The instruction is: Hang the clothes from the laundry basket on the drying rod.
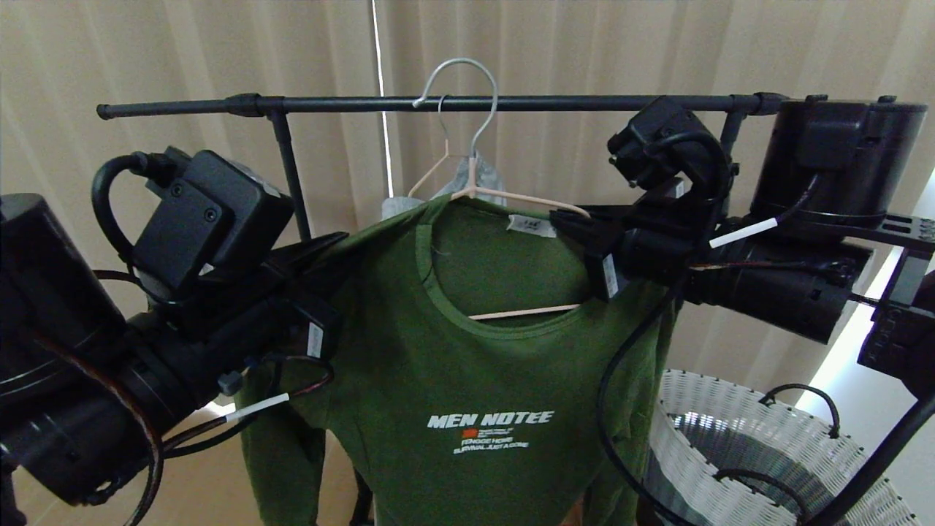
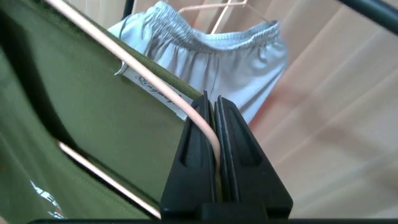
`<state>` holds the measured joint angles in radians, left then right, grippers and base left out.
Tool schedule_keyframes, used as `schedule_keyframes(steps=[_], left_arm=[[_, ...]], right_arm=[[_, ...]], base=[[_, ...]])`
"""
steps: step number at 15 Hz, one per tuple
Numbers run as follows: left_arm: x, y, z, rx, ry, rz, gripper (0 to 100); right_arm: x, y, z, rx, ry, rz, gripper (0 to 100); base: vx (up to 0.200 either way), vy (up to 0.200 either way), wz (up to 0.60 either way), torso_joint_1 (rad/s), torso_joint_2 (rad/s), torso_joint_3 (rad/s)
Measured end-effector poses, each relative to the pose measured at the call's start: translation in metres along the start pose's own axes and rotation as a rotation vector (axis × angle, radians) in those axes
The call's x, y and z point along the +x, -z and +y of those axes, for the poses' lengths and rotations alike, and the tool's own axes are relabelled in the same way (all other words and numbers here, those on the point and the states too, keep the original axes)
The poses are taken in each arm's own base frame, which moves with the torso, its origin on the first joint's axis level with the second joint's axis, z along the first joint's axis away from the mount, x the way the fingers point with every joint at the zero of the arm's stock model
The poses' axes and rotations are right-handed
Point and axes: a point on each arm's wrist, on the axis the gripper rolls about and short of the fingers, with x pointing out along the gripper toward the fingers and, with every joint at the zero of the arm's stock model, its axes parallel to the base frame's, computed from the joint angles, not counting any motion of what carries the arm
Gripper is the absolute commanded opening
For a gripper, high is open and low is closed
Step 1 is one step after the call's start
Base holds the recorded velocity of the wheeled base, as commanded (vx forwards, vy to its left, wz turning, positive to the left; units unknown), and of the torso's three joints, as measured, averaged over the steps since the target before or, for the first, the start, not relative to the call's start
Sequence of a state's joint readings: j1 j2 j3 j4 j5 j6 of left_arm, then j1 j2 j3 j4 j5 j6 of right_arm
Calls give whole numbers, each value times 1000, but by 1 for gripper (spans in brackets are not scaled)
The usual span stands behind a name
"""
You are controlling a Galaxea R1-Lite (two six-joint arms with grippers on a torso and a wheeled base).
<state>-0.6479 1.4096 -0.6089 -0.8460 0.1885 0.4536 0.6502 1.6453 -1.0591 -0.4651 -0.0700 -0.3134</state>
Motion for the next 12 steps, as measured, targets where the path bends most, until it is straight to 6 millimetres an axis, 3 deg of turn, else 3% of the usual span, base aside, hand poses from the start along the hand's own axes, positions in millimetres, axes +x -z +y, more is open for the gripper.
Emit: schedule_keyframes(steps=[3,12], left_arm=[[-1,1,-1,-1,6,1,100],[-22,11,-1,1,17,20,100]], right_arm=[[-8,0,-2,1,6,-5,0],[-36,6,-34,17,113,4,0]], base=[[0,0,0,0,0,0],[0,0,0,0,0,0]])
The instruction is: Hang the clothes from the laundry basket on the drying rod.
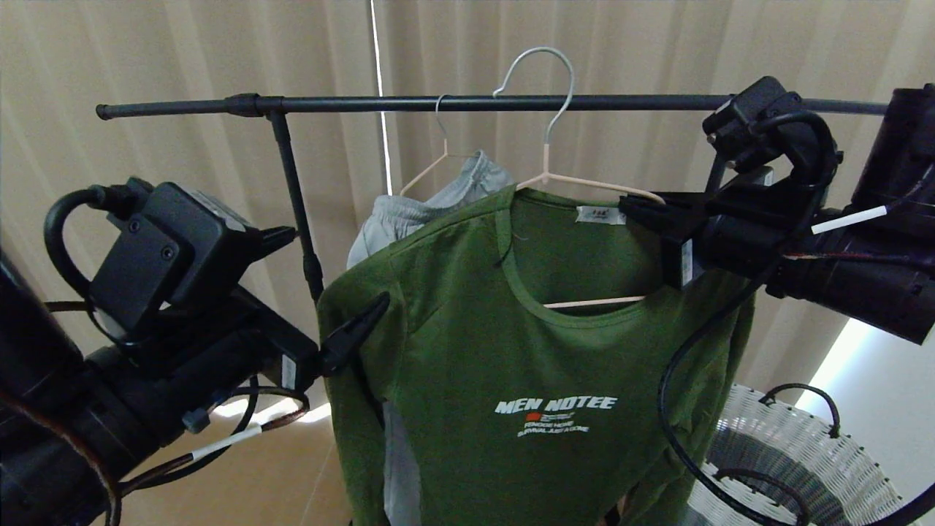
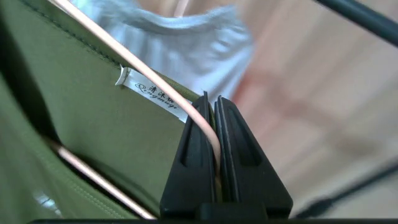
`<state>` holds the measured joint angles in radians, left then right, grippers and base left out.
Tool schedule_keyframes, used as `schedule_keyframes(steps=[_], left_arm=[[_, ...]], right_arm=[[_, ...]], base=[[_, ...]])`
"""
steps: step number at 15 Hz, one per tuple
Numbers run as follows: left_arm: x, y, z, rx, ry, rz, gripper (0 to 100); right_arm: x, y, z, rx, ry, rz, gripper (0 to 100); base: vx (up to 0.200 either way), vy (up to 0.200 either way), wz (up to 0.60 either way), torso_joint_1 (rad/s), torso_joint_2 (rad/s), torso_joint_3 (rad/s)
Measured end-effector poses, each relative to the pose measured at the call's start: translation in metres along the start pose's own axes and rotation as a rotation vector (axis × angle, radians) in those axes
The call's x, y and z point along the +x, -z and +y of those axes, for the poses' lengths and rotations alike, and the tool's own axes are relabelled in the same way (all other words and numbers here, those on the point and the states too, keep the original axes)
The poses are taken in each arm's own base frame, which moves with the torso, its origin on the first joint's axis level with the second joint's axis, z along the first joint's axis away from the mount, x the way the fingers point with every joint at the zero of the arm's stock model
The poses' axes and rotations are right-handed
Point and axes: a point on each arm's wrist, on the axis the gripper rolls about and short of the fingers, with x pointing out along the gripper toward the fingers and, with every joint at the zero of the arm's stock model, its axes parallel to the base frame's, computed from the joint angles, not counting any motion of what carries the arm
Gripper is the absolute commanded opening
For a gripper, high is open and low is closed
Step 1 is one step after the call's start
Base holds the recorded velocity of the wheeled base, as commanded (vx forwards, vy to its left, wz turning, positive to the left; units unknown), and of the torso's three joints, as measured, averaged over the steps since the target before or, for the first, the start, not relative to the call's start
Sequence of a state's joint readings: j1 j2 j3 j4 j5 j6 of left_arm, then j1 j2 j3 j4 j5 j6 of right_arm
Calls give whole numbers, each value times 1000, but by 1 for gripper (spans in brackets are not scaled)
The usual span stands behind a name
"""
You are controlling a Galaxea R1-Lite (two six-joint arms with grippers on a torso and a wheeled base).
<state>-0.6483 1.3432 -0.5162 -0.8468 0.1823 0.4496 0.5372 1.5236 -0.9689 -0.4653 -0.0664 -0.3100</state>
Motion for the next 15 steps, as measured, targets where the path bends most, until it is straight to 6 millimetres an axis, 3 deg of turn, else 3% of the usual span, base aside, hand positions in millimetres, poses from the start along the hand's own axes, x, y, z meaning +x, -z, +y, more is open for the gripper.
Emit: schedule_keyframes(steps=[8,15], left_arm=[[-18,41,8,14,15,122,100],[-6,41,8,11,17,131,100]], right_arm=[[-21,-5,-13,14,41,-34,0],[-40,-17,-12,21,31,-91,0]], base=[[0,0,0,0,0,0],[0,0,0,0,0,0]])
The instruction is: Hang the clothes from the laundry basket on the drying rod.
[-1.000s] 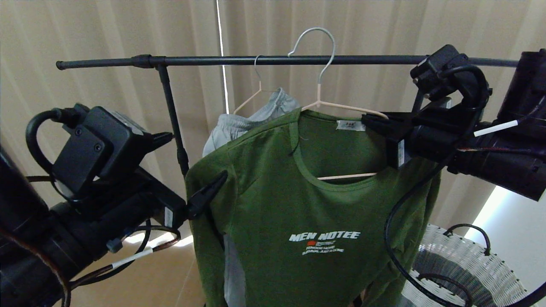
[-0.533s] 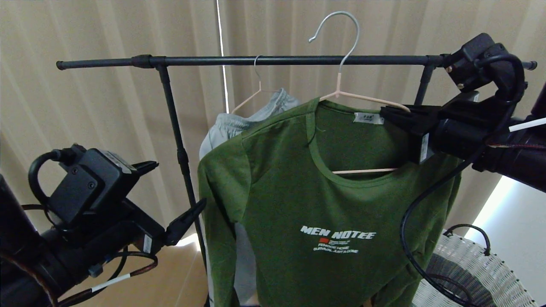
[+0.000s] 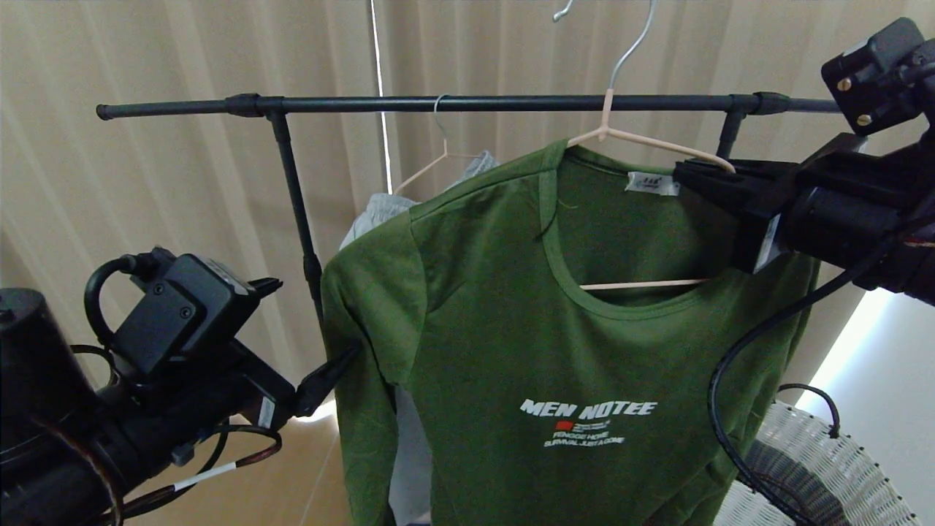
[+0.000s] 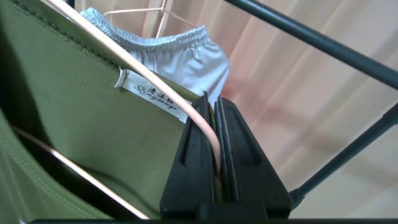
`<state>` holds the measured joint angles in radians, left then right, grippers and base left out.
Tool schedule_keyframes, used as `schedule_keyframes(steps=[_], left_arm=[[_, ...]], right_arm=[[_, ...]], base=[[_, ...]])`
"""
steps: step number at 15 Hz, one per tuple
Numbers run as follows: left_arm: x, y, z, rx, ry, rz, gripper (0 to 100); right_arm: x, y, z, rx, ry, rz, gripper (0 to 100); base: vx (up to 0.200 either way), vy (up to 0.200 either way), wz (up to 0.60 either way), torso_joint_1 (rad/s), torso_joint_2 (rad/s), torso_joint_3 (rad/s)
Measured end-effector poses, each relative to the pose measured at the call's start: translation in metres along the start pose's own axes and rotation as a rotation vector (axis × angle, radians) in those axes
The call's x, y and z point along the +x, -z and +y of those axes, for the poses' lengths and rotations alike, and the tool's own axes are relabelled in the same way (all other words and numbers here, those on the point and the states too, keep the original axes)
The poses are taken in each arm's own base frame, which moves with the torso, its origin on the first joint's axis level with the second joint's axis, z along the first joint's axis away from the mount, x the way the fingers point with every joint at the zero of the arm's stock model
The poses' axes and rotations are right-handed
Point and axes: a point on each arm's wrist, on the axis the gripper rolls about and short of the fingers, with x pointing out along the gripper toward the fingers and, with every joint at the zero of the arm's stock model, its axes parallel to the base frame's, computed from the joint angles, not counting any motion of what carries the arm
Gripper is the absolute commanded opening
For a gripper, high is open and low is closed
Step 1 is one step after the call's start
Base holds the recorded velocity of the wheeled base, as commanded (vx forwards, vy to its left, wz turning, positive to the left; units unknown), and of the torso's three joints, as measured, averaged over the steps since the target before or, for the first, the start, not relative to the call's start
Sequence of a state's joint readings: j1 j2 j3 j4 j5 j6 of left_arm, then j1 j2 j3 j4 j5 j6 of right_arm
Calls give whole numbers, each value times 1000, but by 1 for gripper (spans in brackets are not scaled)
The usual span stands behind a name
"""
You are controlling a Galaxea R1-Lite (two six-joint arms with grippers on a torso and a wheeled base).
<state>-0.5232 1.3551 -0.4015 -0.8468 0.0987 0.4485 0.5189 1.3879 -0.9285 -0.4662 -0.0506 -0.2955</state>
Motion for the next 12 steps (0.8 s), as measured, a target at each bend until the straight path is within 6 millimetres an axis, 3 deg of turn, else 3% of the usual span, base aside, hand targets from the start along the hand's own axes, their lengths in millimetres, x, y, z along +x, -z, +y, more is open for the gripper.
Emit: schedule_keyframes(steps=[2,3,8,12], left_arm=[[4,-1,0,0,2,2,100],[5,-1,0,1,3,4,0],[7,2,-2,2,7,16,0],[2,17,3,2,-21,77,0]], right_arm=[[-3,-3,1,1,-6,-11,0],[-4,-3,1,1,-6,-14,0],[-5,-5,1,1,-5,-20,0],[-5,-5,0,13,3,-18,0]], base=[[0,0,0,0,0,0],[0,0,0,0,0,0],[0,0,0,0,0,0],[0,0,0,0,0,0]])
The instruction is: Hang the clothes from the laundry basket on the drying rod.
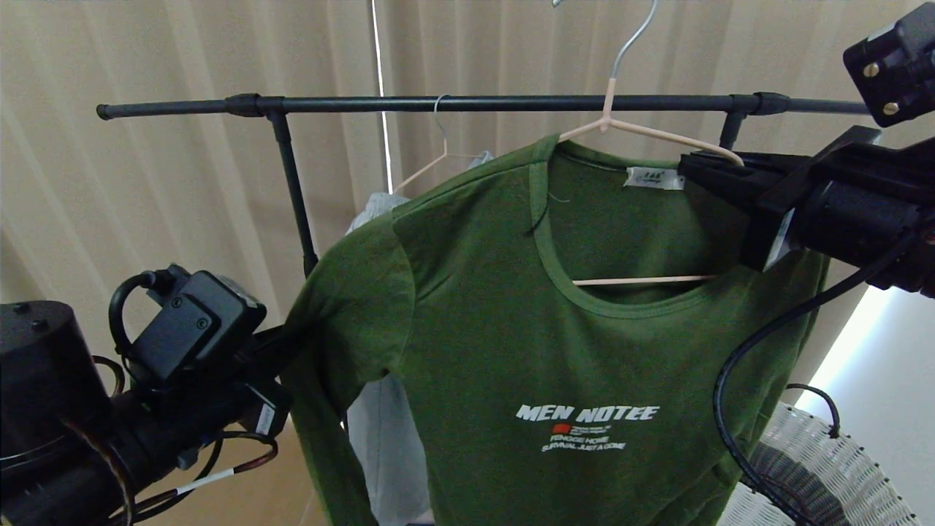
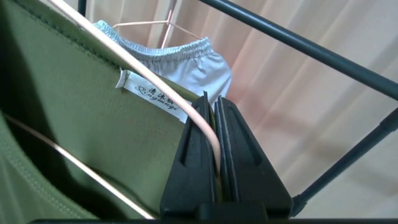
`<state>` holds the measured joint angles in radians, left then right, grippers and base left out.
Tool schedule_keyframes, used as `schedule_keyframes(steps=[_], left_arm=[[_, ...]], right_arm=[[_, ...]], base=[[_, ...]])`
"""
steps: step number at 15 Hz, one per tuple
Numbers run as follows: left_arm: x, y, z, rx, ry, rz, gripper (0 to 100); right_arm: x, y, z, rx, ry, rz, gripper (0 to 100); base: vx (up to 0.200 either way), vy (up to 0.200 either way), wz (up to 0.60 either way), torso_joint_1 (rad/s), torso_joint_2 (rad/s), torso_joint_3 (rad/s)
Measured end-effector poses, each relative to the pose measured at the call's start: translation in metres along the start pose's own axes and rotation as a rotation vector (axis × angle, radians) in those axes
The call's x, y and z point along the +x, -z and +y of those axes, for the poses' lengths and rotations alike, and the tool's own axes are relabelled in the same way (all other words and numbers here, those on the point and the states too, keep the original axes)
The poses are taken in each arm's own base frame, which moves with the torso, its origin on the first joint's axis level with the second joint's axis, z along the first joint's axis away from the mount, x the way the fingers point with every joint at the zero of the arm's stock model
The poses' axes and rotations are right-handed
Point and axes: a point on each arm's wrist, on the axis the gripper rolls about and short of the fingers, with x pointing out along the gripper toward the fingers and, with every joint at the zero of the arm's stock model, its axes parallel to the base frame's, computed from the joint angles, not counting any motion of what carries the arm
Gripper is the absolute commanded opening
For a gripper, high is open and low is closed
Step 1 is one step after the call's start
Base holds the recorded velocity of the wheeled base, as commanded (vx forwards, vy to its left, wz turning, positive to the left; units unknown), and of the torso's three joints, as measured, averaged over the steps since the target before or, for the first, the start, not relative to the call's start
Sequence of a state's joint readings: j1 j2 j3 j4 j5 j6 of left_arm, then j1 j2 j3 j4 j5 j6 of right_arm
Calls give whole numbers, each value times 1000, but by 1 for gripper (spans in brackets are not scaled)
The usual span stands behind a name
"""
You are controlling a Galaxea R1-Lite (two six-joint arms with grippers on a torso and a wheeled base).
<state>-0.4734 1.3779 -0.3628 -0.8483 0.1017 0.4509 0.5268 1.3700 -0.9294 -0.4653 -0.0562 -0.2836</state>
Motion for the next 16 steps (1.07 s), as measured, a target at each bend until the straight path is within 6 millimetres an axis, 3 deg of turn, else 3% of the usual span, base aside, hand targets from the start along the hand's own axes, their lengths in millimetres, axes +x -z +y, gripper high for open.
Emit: schedule_keyframes(steps=[6,16], left_arm=[[-8,25,22,-24,-124,107,0],[-12,27,27,-24,-156,115,0]], right_arm=[[1,3,-9,0,46,17,0],[2,4,-10,-1,47,19,0]], base=[[0,0,0,0,0,0],[0,0,0,0,0,0]])
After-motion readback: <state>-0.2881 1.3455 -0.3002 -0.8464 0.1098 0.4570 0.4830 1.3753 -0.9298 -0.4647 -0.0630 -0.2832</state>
